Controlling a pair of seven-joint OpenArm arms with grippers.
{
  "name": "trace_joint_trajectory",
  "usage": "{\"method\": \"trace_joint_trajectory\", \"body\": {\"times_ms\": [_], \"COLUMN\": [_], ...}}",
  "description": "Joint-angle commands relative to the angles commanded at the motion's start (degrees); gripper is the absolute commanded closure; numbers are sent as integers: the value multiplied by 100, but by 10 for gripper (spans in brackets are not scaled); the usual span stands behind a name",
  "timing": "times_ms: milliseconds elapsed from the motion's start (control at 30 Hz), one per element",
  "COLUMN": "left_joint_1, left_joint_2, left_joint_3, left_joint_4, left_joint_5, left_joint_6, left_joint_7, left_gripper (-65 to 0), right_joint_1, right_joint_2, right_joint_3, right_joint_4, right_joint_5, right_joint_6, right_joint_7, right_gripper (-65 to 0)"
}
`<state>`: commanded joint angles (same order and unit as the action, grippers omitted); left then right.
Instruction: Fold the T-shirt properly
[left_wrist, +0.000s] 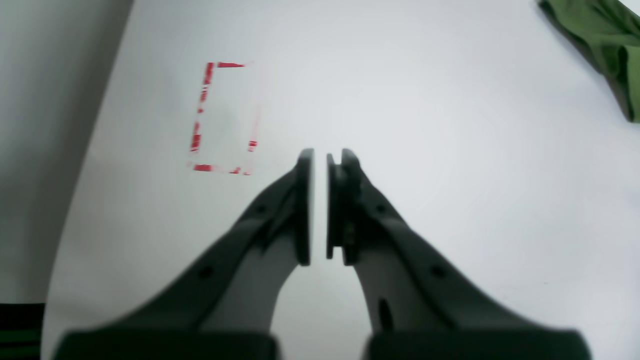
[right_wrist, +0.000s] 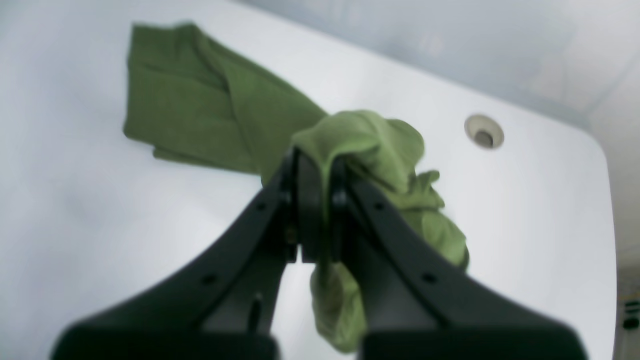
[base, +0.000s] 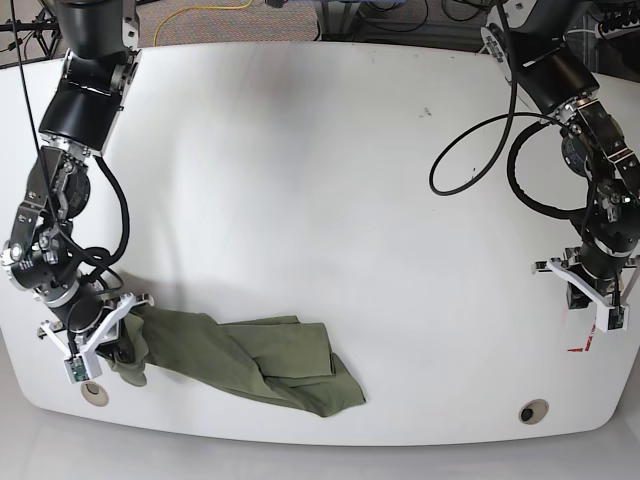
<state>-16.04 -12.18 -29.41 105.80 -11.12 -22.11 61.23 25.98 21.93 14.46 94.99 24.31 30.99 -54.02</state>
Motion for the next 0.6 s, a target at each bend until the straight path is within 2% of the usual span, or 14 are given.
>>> {"method": "trace_joint_trajectory", "body": {"times_ms": [200,433,533,600], "left_joint_1": [0,0,-9,-18], "left_joint_2": [-167,-167,-202,-352], "left_joint_3": [-70,-79,-114,-299], "left_joint_4": [-9,-9,-9,0], "left_joint_5": [0,9,9,9], "left_joint_6": [0,0,0,0], "left_joint_7": [0,0,0,0], "left_gripper": [0,0,0,0], "right_joint_1": [9,-255,-457,-563], "right_joint_2": [-114,-281,-492,-624], "right_joint_3": [-9,-53,-237,-475], "right_joint_4": [-18,9,176,440], "right_joint_5": [-9,26,26,0], "right_joint_6": [-35,9,18,18], "right_joint_7": [0,0,-9,-9], "right_gripper": [0,0,0,0]}}
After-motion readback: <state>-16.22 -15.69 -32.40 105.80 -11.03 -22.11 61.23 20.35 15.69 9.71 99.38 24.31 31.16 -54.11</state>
